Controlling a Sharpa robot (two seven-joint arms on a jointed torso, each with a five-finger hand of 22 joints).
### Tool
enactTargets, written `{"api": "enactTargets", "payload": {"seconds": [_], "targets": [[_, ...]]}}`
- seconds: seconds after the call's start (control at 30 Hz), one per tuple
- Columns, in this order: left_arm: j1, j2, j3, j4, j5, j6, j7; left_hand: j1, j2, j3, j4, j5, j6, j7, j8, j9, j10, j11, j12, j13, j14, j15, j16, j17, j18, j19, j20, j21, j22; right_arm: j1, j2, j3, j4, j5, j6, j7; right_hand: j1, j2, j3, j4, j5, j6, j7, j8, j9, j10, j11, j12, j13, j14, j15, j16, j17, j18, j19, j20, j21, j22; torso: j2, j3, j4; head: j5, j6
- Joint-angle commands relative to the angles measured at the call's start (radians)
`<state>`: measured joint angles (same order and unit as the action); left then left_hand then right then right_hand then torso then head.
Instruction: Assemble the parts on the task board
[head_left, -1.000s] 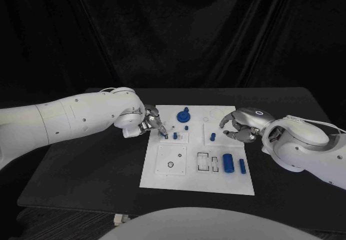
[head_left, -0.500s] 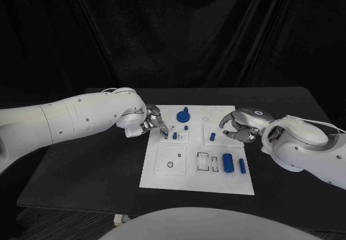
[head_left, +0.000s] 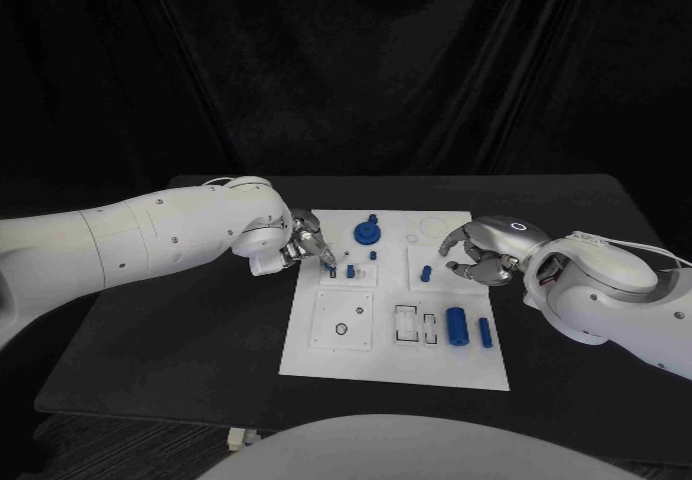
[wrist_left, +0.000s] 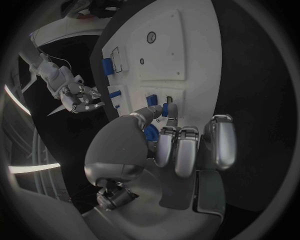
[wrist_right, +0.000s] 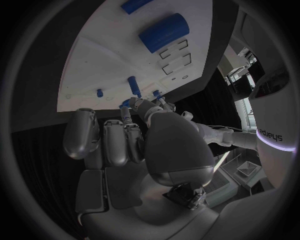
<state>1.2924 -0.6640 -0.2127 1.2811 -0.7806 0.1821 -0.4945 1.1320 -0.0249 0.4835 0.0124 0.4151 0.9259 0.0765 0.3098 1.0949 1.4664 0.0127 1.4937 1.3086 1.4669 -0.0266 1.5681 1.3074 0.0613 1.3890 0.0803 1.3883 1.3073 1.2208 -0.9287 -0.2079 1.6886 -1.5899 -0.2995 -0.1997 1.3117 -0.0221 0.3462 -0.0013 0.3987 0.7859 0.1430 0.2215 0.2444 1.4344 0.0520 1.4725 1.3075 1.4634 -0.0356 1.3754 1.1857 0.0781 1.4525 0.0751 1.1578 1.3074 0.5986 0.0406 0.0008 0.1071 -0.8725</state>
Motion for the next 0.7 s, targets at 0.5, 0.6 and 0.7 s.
{"api": "enactTargets", "payload": {"seconds": [0.5, 0.6, 0.7], "targets": [[-0.013, -0.003, 0.0, -0.004, 0.008, 0.01, 0.018, 0.002, 0.011, 0.03, -0.024, -0.003, -0.001, -0.009, 0.003, 0.002, 0.013, -0.008, -0.004, 0.186, 0.104, -0.007, 0.003, 0.263, -0.005, 0.001, 0.0, -0.004, 0.189, -0.004, -0.002, 0.001, 0.003, -0.002, 0.0, -0.011, 0.0, 0.01, 0.0, 0.005, 0.007, 0.009, -0.002, -0.006, 0.0, -0.01, -0.001, -0.008, 0.028, 0.035, 0.008, -0.007, -0.008, 0.009, -0.006, 0.0, -0.007, 0.144, 0.0, 0.0002, -0.0001, 0.001, 0.0], [-0.015, -0.001, 0.0, -0.007, 0.008, 0.011, 0.02, 0.002, 0.012, 0.031, -0.024, -0.004, -0.001, -0.009, 0.003, 0.002, 0.013, -0.008, -0.004, 0.186, 0.104, -0.007, 0.003, 0.263, -0.005, 0.001, 0.0, -0.004, 0.188, -0.004, -0.002, 0.001, 0.003, -0.002, 0.0, -0.011, 0.0, 0.01, 0.0, 0.005, 0.007, 0.009, -0.002, -0.006, 0.0, -0.01, -0.001, -0.008, 0.028, 0.035, 0.008, -0.007, -0.008, 0.009, -0.006, 0.0, -0.007, 0.144, -0.001, 0.0002, -0.0002, 0.001, 0.0], [-0.017, 0.001, 0.0, -0.011, 0.008, 0.012, 0.02, 0.002, 0.012, 0.032, -0.024, -0.004, -0.001, -0.009, 0.003, 0.002, 0.012, -0.008, -0.005, 0.185, 0.104, -0.007, 0.003, 0.263, -0.004, 0.0, 0.0, -0.005, 0.188, -0.004, -0.003, 0.001, 0.004, -0.002, 0.0, -0.011, 0.0, 0.01, 0.0, 0.005, 0.007, 0.009, -0.002, -0.006, 0.0, -0.01, -0.001, -0.008, 0.028, 0.035, 0.008, -0.007, -0.008, 0.009, -0.006, 0.0, -0.007, 0.144, -0.001, -0.0001, -0.0002, 0.001, 0.0]]}}
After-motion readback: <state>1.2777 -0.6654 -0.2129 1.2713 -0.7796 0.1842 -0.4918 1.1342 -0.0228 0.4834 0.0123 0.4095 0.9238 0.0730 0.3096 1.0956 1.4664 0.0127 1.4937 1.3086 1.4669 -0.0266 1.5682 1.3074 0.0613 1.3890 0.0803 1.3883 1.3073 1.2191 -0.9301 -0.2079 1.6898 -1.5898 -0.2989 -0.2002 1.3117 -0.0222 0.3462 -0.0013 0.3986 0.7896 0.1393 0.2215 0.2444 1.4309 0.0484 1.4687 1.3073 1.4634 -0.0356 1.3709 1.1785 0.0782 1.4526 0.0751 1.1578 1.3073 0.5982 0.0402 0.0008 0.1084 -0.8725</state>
